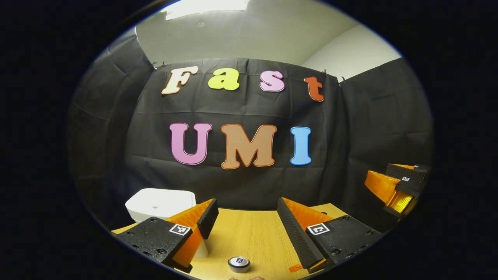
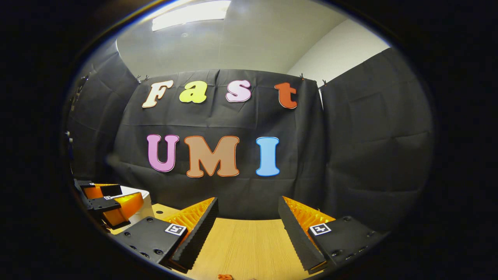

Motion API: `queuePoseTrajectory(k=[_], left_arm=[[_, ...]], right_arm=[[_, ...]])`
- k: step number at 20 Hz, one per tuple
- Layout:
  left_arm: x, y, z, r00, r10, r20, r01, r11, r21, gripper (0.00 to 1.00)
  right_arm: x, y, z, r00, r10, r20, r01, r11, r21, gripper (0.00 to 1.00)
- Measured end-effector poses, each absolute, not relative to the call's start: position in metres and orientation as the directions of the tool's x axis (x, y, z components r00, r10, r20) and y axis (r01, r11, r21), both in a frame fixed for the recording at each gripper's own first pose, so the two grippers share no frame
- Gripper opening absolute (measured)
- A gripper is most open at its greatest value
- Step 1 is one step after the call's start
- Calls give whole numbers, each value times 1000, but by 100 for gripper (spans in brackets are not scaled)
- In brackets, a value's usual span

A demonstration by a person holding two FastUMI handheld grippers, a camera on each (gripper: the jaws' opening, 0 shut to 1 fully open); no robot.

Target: Press the lid of the desktop garbage bin to open it, pick up the crumpled paper on the desktop and throw it into the bin, then pick up the pop can on the desktop and drop it into the bin, and finally close the garbage bin lid.

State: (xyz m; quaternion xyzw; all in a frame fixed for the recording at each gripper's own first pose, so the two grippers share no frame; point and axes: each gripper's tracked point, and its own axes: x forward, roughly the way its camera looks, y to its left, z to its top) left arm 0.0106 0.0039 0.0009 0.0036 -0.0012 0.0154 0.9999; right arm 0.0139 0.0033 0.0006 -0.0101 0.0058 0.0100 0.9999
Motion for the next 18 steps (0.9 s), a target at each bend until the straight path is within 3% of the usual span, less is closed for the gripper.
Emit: queuePoseTrajectory(k=[18], left_arm=[[23,3,12,1000,-9,26,8,1000,26,93]], right_arm=[[14,3,5,1000,10,16,-10,1000,-27,99]])
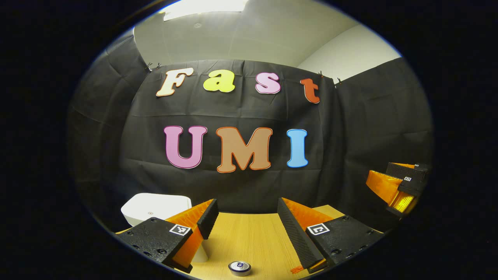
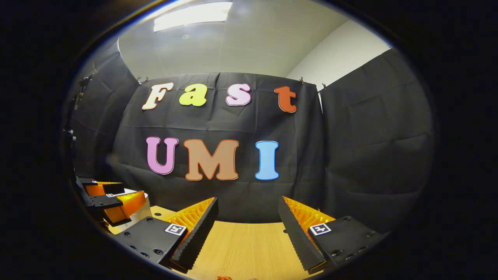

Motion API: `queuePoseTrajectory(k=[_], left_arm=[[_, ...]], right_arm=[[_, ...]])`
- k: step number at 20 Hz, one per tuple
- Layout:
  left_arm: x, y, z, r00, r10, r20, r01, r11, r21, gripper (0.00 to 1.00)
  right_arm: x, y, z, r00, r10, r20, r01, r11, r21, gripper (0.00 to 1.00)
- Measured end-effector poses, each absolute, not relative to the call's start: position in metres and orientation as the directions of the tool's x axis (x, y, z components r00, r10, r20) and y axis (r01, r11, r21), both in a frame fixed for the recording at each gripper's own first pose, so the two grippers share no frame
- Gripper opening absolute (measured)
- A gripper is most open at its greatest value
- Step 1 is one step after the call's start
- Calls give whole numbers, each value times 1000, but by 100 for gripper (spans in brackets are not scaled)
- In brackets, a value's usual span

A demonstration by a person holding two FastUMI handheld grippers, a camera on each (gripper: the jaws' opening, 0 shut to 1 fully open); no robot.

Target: Press the lid of the desktop garbage bin to open it, pick up the crumpled paper on the desktop and throw it into the bin, then pick up the pop can on the desktop and drop it into the bin, and finally close the garbage bin lid.

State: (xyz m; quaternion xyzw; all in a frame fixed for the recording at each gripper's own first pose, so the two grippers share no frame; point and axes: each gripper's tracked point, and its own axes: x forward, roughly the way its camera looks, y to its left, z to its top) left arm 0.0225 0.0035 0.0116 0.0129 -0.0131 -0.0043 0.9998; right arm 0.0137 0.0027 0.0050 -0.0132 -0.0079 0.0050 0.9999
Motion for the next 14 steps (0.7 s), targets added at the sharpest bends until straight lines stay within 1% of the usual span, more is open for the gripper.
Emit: queuePoseTrajectory(k=[2,3,4,5,6,7,10,11,12,13,14], left_arm=[[22,4,12,999,-9,33,8,999,36,90],[22,3,14,999,-11,35,10,999,40,86],[23,3,13,999,-12,34,10,999,42,83],[21,5,14,999,-6,34,5,999,44,74],[20,7,15,999,-3,36,1,999,42,70],[20,8,16,999,3,38,-5,999,41,58],[19,14,17,999,24,44,-26,999,44,43],[18,15,17,999,26,42,-28,999,42,35],[20,15,16,999,24,36,-25,999,36,32],[20,16,14,999,23,30,-23,999,28,22],[20,18,12,999,26,27,-27,999,19,18]], right_arm=[[14,3,4,1000,10,14,-10,1000,-25,98],[13,3,4,1000,9,14,-9,1000,-25,98],[13,2,5,1000,9,16,-9,1000,-25,98],[11,3,5,1000,10,17,-10,1000,-24,98],[10,3,5,1000,10,18,-10,1000,-25,98],[9,2,5,1000,10,18,-10,1000,-25,98],[8,3,5,1000,12,17,-12,1000,-27,98],[7,3,4,1000,13,16,-13,1000,-28,98],[6,3,5,1000,13,17,-13,1000,-28,96],[6,3,5,1000,14,18,-13,999,-29,98],[6,3,5,1000,14,18,-14,999,-30,98]])
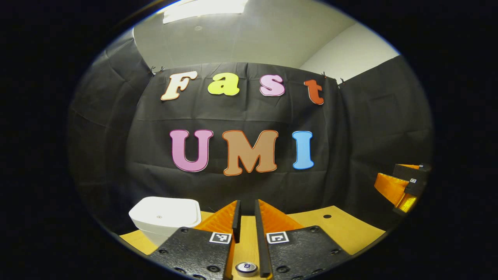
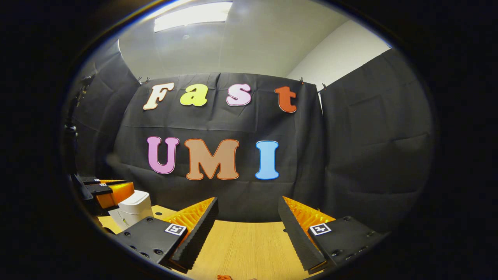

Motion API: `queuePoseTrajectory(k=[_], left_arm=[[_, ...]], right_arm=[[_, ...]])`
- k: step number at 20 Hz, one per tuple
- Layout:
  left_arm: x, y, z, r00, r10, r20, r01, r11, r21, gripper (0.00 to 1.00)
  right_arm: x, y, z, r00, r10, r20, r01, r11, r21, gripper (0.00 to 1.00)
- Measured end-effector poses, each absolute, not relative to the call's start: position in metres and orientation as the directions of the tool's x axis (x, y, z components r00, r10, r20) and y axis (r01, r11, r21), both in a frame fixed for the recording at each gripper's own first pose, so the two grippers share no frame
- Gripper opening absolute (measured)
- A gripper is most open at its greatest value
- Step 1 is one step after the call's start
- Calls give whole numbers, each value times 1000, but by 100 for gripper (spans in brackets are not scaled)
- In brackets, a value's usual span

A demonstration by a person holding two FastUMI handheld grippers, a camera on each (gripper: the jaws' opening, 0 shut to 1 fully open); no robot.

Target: Press the lid of the desktop garbage bin to open it, pick up the crumpled paper on the desktop and throw it into the bin, then pick up the pop can on the desktop and drop it into the bin, and finally close the garbage bin lid.

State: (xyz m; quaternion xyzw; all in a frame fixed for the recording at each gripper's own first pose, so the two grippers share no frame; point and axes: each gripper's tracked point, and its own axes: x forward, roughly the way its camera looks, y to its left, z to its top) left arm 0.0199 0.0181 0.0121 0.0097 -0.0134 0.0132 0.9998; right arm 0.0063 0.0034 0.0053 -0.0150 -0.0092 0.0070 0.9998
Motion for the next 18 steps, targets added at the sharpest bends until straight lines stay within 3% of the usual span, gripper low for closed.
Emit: queuePoseTrajectory(k=[5,18], left_arm=[[18,48,16,992,122,44,-123,992,19,0],[38,174,0,919,393,13,-393,916,85,0]], right_arm=[[6,6,5,1000,16,17,-16,999,-29,98],[9,14,-2,1000,17,1,-17,999,-39,98]])
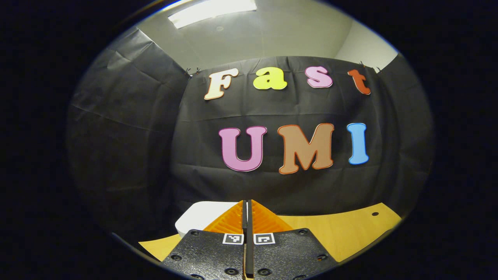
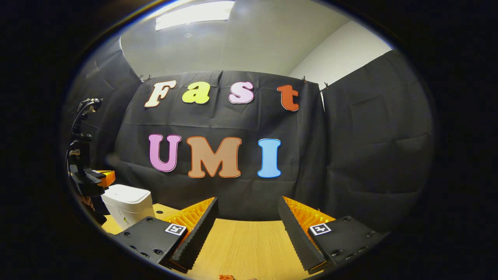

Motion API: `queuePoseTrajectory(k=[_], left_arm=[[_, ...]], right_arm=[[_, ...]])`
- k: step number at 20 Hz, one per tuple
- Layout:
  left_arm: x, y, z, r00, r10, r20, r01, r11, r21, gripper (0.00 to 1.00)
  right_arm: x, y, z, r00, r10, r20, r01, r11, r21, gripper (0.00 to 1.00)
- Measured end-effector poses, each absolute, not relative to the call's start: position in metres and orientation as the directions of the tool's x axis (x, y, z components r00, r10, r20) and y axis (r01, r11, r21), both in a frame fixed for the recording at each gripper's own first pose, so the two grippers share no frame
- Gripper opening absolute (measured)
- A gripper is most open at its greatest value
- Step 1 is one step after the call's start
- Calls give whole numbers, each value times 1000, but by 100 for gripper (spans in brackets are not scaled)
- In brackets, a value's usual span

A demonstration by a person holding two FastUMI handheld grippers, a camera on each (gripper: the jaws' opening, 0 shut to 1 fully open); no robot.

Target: Press the lid of the desktop garbage bin to open it, pick up the crumpled paper on the desktop and throw it into the bin, then pick up the pop can on the desktop and drop it into the bin, and finally close the garbage bin lid.

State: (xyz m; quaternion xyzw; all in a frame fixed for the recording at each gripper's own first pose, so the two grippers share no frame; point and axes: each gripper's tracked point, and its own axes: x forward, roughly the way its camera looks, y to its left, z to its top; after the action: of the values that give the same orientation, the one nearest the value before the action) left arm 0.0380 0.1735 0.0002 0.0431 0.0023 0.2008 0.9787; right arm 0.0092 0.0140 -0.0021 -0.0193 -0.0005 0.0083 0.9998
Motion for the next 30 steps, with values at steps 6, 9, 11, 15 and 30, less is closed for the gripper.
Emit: queuePoseTrajectory(k=[6,9,11,15,30], left_arm=[[51,223,-39,884,460,-82,-453,887,91,0],[58,235,-62,875,461,-146,-453,887,85,0],[60,239,-78,868,460,-189,-452,888,85,0],[62,242,-88,866,456,-208,-447,890,90,0],[59,221,-23,917,395,54,-398,899,179,0]], right_arm=[[9,14,-9,1000,-5,-16,4,999,-53,98],[7,15,-12,999,-17,-28,16,998,-58,98],[6,15,-14,999,-25,-34,22,998,-65,98],[6,20,-17,998,-31,-45,27,997,-78,98],[8,24,-10,1000,-7,-20,6,999,-49,100]])
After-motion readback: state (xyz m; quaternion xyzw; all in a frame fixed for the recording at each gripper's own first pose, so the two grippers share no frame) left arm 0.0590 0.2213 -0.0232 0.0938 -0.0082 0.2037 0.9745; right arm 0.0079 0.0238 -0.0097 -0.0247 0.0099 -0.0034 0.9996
